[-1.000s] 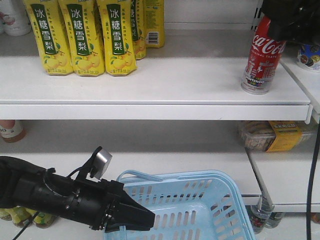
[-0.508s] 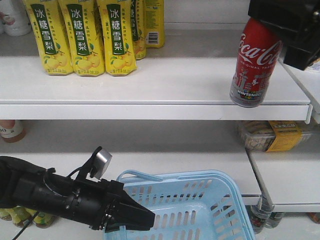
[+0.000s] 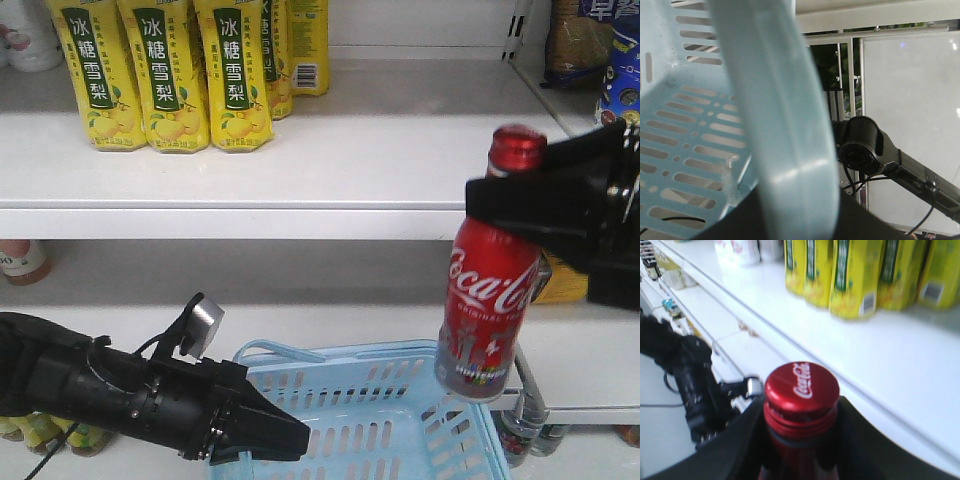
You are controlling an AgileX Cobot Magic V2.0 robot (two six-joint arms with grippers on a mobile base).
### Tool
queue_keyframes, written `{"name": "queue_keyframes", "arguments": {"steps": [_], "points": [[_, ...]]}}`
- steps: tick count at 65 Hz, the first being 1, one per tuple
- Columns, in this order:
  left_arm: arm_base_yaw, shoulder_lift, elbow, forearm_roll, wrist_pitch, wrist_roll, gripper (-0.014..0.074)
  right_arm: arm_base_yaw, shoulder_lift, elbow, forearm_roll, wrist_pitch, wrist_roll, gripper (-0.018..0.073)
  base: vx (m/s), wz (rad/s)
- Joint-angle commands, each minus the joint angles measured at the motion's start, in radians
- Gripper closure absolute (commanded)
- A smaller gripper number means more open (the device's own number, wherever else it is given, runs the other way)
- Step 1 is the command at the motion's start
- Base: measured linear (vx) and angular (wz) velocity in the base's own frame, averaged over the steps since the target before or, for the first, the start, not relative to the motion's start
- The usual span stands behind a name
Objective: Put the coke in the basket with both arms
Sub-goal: 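Lift the bottle off the shelf and lower it toward the basket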
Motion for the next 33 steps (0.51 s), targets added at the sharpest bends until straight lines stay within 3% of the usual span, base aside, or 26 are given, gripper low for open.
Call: {"name": "queue_keyframes", "arguments": {"steps": [1, 13, 33], "points": [[-0.003, -0.047, -0.015, -0.083, 0.071, 0.012, 0.0603, -0.002, -0.006, 0.064, 0.075, -0.054, 0.008, 0.0564, 0.0, 0.0], [-0.003, -0.047, -0.015, -0.083, 0.071, 0.012, 0.0603, -0.002, -0.006, 0.24, 0.092, -0.113, -0.049, 0.0564, 0.0, 0.0], [-0.003, -0.047, -0.015, -0.083, 0.071, 0.012, 0.0603, -0.002, -0.006, 0.448, 0.209, -0.156, -0.23, 0.0564, 0.0, 0.0]]}}
